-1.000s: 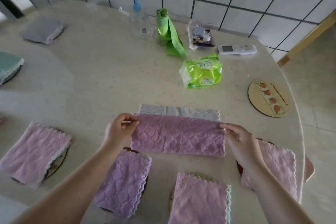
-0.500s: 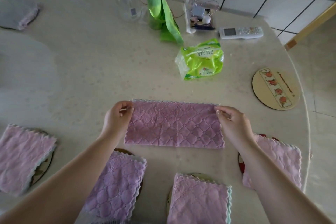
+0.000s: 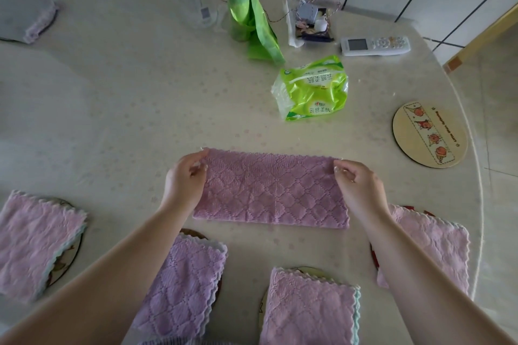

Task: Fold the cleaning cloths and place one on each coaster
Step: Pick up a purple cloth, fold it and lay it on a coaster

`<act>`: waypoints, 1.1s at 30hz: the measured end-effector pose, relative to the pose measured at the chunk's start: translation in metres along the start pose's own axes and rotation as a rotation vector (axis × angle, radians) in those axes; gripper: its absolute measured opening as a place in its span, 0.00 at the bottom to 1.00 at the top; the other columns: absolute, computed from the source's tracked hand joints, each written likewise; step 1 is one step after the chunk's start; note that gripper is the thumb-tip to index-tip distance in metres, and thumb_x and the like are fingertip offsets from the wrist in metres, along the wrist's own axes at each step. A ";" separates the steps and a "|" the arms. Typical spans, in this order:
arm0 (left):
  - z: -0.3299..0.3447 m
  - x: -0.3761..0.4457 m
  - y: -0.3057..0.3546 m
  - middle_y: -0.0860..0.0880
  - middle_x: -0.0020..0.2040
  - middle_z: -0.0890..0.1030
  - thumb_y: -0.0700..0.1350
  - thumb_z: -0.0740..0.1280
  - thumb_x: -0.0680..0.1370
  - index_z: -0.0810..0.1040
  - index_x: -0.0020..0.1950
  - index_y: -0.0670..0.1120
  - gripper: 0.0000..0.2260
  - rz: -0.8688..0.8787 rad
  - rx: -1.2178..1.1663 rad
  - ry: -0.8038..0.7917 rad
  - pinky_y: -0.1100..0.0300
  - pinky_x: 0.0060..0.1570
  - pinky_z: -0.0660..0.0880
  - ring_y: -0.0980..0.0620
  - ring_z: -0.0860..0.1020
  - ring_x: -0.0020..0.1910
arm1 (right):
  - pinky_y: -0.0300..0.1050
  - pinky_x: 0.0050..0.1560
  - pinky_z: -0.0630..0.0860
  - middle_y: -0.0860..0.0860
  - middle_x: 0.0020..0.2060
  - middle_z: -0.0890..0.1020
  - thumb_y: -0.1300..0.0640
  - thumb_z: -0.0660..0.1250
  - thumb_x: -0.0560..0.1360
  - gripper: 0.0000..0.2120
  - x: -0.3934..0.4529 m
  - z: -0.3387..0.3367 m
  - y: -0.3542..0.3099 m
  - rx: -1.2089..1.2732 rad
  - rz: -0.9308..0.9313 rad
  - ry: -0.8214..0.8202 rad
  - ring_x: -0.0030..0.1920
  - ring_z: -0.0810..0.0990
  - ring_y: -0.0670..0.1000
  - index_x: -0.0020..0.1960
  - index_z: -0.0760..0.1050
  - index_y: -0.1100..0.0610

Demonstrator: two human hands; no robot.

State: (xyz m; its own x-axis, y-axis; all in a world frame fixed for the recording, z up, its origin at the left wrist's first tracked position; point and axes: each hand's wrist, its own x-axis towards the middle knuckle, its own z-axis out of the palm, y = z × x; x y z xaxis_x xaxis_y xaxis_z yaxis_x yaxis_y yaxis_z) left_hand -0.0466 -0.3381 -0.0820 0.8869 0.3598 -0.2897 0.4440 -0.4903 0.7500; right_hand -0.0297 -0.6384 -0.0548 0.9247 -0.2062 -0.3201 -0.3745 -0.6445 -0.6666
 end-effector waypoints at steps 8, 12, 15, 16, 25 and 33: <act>0.006 -0.013 0.006 0.47 0.73 0.64 0.43 0.64 0.77 0.68 0.71 0.48 0.21 0.209 0.346 -0.019 0.46 0.67 0.61 0.46 0.60 0.71 | 0.42 0.59 0.67 0.48 0.72 0.63 0.55 0.62 0.76 0.20 -0.009 0.008 -0.001 -0.073 -0.108 0.030 0.65 0.70 0.47 0.68 0.70 0.52; 0.037 -0.038 0.006 0.48 0.74 0.63 0.46 0.60 0.79 0.68 0.70 0.47 0.19 0.568 0.549 -0.133 0.45 0.72 0.52 0.49 0.53 0.75 | 0.49 0.74 0.49 0.47 0.75 0.56 0.54 0.58 0.78 0.24 -0.034 0.045 -0.018 -0.334 -0.369 -0.113 0.75 0.52 0.49 0.73 0.60 0.51; 0.060 -0.049 0.004 0.49 0.74 0.62 0.51 0.51 0.79 0.63 0.73 0.47 0.23 0.663 0.655 -0.265 0.43 0.72 0.52 0.51 0.52 0.75 | 0.54 0.74 0.39 0.50 0.76 0.48 0.47 0.47 0.77 0.27 -0.041 0.079 -0.021 -0.514 -0.463 -0.252 0.76 0.42 0.49 0.76 0.51 0.50; 0.063 -0.049 0.002 0.49 0.74 0.63 0.52 0.51 0.79 0.62 0.73 0.47 0.23 0.661 0.668 -0.277 0.43 0.72 0.55 0.50 0.54 0.75 | 0.55 0.74 0.40 0.51 0.76 0.49 0.45 0.43 0.76 0.29 -0.041 0.087 -0.018 -0.546 -0.481 -0.255 0.76 0.43 0.50 0.76 0.51 0.50; 0.046 -0.036 -0.016 0.46 0.76 0.59 0.63 0.50 0.77 0.58 0.74 0.49 0.30 0.645 0.873 -0.258 0.47 0.71 0.48 0.47 0.56 0.75 | 0.59 0.72 0.47 0.56 0.74 0.60 0.38 0.50 0.75 0.30 -0.026 0.069 0.031 -0.763 -0.507 -0.100 0.74 0.55 0.54 0.73 0.60 0.51; 0.000 -0.020 -0.029 0.47 0.77 0.45 0.67 0.50 0.75 0.47 0.77 0.51 0.35 0.321 0.840 -0.210 0.46 0.72 0.38 0.47 0.42 0.76 | 0.61 0.71 0.40 0.53 0.76 0.55 0.36 0.48 0.74 0.31 -0.018 0.025 0.053 -0.773 -0.416 -0.078 0.74 0.49 0.51 0.73 0.59 0.49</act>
State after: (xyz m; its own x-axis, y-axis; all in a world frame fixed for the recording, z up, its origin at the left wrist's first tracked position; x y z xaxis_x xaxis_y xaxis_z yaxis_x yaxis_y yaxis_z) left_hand -0.0769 -0.3309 -0.0982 0.9520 -0.0044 -0.3059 0.0465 -0.9862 0.1591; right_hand -0.0680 -0.6506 -0.1013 0.9579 0.1888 -0.2161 0.1690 -0.9798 -0.1066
